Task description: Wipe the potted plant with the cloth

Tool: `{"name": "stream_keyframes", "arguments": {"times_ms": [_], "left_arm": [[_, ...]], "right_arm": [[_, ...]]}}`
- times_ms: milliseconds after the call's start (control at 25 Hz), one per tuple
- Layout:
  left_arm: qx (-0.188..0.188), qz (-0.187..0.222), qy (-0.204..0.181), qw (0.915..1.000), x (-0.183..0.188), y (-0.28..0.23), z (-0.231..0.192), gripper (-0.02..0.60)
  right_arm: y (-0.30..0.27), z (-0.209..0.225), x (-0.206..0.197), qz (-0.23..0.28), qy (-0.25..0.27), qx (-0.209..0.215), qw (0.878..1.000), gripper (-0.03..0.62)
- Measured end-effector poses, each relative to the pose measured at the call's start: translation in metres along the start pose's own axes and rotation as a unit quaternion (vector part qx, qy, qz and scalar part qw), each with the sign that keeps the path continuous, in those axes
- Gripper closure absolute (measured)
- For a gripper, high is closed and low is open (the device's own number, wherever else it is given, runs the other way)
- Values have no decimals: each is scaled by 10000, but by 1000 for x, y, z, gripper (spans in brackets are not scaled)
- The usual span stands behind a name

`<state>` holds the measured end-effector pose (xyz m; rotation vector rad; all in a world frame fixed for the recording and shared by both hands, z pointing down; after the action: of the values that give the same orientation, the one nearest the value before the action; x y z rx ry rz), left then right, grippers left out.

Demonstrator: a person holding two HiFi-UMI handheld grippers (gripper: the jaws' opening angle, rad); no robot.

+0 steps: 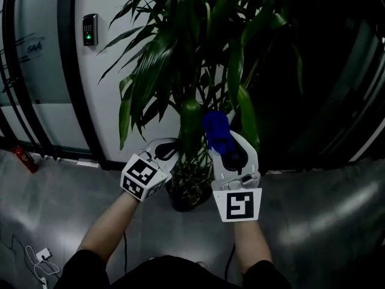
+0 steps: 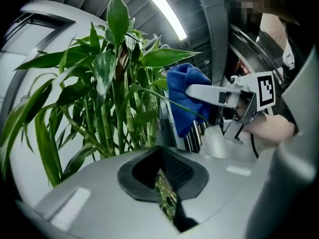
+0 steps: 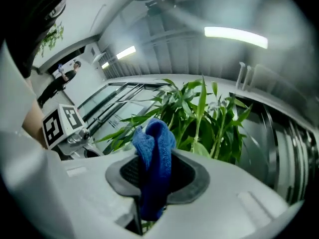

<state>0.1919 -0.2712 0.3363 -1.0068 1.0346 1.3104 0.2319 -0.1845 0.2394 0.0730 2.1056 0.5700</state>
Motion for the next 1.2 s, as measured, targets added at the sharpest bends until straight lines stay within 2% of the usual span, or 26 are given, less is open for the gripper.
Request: {"name": "stream_keyframes", "arguments": {"times_ms": [160, 360, 520, 720, 920, 1040, 1200], "left_arm": [[-253, 296, -401, 9984, 26, -7, -8, 575], [-312, 153, -791, 9963, 43, -9, -25, 575], [-325, 146, -747, 9966, 46, -17, -27, 575], [-296, 63, -619, 9976, 40, -20, -22, 575], [-336, 31, -892, 9954, 49, -18, -10, 575], [-316, 19, -858, 9958, 49, -19, -5, 575], [-266, 179, -630, 9975, 44, -17, 1, 575]], "right_arm": [[-25, -13, 15, -83, 891, 465, 9949, 503], [-48, -12, 30, -32, 1872, 806, 9790, 503], [-64, -26, 25, -116, 2194, 1075, 9696, 503], [-49, -48, 9, -123, 2520, 1375, 9578, 503], [-31, -56, -5, -140, 2884, 1552, 9447, 503], [-16, -59, -9, -133, 2934, 1606, 9423, 503], [6, -60, -11, -96, 2886, 1610, 9438, 503]]}}
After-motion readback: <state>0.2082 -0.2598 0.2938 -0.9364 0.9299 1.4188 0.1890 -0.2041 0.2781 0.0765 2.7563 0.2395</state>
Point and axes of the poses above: the fingertips, and each gripper's own axes: y backward along the fingers, z to its right, x out of its top, the point moved 1 cm from there along y, backward along the fingers, and after that the axes turned 13 degrees about -x, right-handed, at the moved point
